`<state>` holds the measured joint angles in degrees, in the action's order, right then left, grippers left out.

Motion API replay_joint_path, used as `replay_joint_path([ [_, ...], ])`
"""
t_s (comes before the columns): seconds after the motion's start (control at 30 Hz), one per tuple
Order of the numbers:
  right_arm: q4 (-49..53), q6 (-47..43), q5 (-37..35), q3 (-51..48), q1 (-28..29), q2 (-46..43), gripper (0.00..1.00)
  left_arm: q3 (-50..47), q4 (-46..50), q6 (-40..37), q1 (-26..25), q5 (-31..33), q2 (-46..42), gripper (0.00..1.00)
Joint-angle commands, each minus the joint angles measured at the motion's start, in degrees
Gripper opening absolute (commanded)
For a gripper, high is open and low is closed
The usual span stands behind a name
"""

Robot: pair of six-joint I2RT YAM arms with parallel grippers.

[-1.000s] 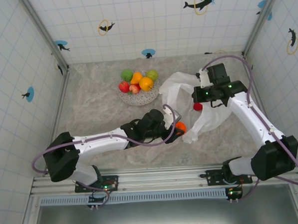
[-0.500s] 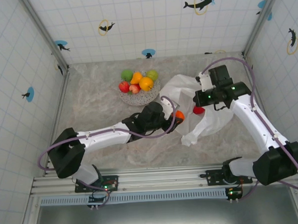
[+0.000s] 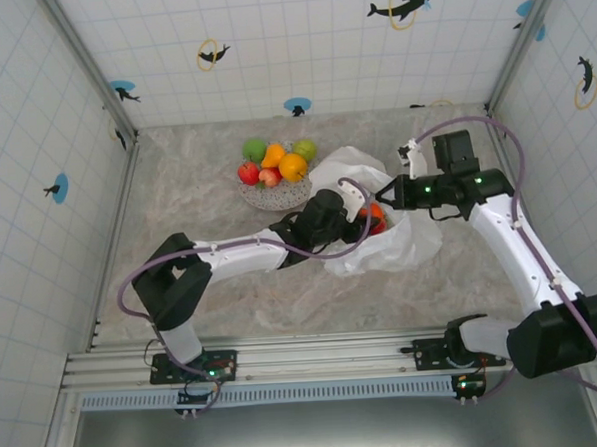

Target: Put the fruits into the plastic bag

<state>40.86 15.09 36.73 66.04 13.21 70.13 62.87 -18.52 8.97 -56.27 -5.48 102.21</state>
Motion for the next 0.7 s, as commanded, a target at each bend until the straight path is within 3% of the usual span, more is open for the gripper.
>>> replay_joint_path([
  [0.0, -6.3, 7.0, 8.7, -3.3, -1.3, -2.2, 0.00, 2.5, -5.6, -0.4, 1.0, 1.3, 3.3, 0.50],
  [0.23, -21.3, 18.9, 13.0, -9.5, -1.8, -3.5, 0.00, 6.7, -9.0, 5.4, 1.0, -3.2, 11.9, 0.57],
  [0.5, -23.0, 19.4, 13.1, -11.7, -4.5, -3.4, 0.00, 4.7, -10.5, 9.0, 1.3, -3.5, 10.8, 0.78],
  [0.67, -21.2, 16.9, 12.5, -12.2, -5.6, -3.3, 0.00, 1.6, -11.3, 9.9, 2.4, -4.9, 7.0, 0.83],
])
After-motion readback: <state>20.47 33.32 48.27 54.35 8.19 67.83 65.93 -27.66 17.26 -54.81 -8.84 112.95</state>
